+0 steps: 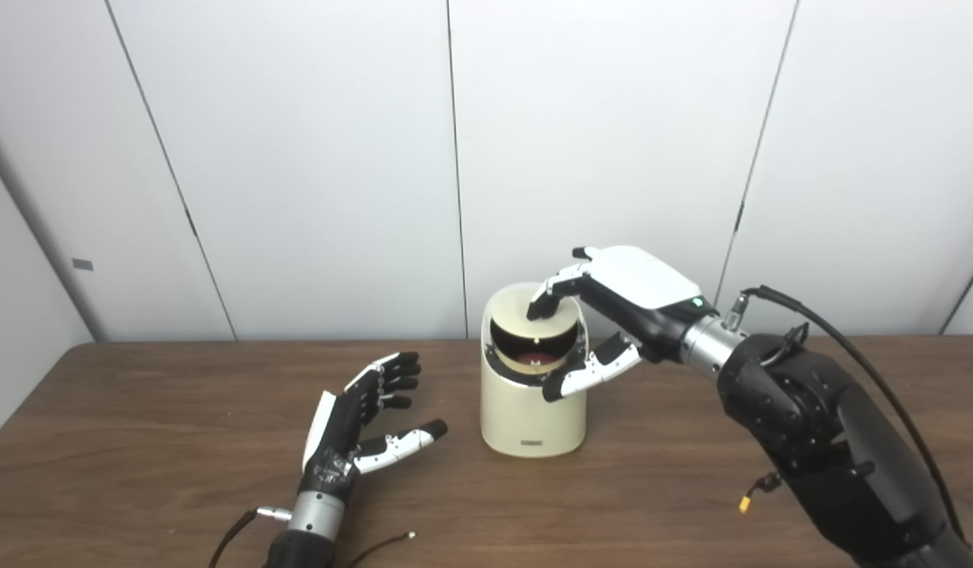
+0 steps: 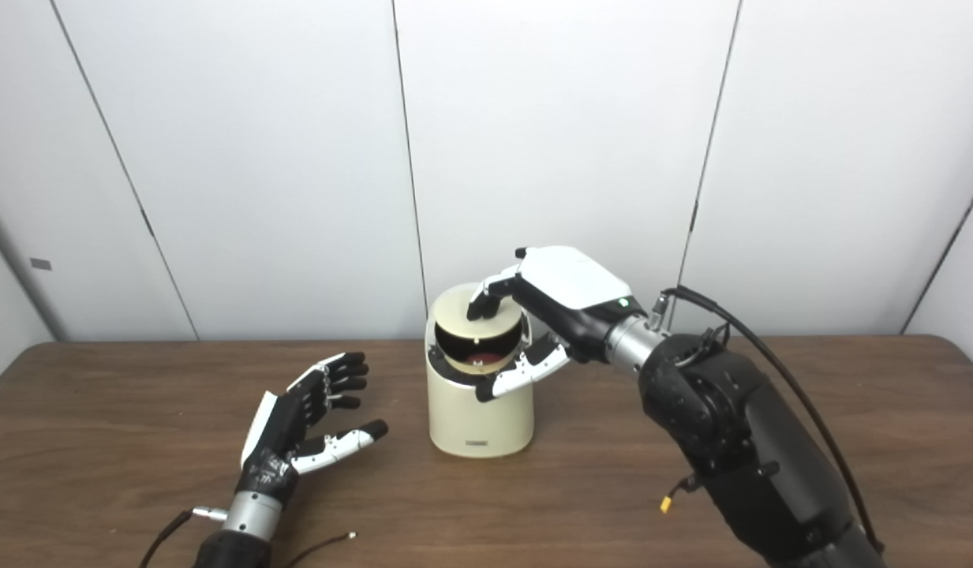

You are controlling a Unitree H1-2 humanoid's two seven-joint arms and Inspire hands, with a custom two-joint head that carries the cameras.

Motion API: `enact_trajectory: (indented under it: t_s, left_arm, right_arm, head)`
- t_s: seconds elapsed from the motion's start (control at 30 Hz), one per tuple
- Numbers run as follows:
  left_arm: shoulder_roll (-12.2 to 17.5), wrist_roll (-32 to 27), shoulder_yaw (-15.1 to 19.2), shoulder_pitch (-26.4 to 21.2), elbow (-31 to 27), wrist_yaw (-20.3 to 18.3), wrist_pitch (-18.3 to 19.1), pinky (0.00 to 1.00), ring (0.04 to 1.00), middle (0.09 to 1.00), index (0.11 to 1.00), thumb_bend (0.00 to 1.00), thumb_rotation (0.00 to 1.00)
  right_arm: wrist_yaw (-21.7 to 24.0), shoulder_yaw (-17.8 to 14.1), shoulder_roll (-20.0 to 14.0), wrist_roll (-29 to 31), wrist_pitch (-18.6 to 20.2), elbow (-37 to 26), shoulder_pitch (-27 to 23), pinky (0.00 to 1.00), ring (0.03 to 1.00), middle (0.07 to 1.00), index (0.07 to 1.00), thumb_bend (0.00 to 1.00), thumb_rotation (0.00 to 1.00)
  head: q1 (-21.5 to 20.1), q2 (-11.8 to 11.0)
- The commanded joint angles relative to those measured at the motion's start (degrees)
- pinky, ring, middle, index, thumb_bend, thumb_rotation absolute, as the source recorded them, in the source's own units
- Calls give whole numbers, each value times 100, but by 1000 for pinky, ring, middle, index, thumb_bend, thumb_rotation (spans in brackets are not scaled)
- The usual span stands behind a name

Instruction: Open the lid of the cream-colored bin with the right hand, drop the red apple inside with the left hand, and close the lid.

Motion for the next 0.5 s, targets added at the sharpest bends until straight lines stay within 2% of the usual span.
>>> enact_trajectory:
  t_s: [0.0, 0.3, 0.47]
  left_arm:
    - [-73, 49, -37, 217, -24, 69, 32, 685, 757, 782, 799, 771, 149]
    - [-42, 29, -38, 268, -171, 27, 188, 680, 758, 787, 807, 770, 139]
    - [-60, 47, -26, 268, -161, 66, 253, 678, 756, 776, 803, 778, 137]
  right_arm:
    - [-155, -55, 3, 48, -149, -158, -133, 930, 820, 672, 665, 692, 437]
    - [-58, 40, 52, -60, -200, -207, 91, 917, 830, 688, 679, 676, 455]
    - [-190, 99, 56, -106, -418, -107, 190, 903, 819, 678, 678, 675, 447]
  head:
    - [-2, 19]
    - [-10, 82]
    - [-11, 91]
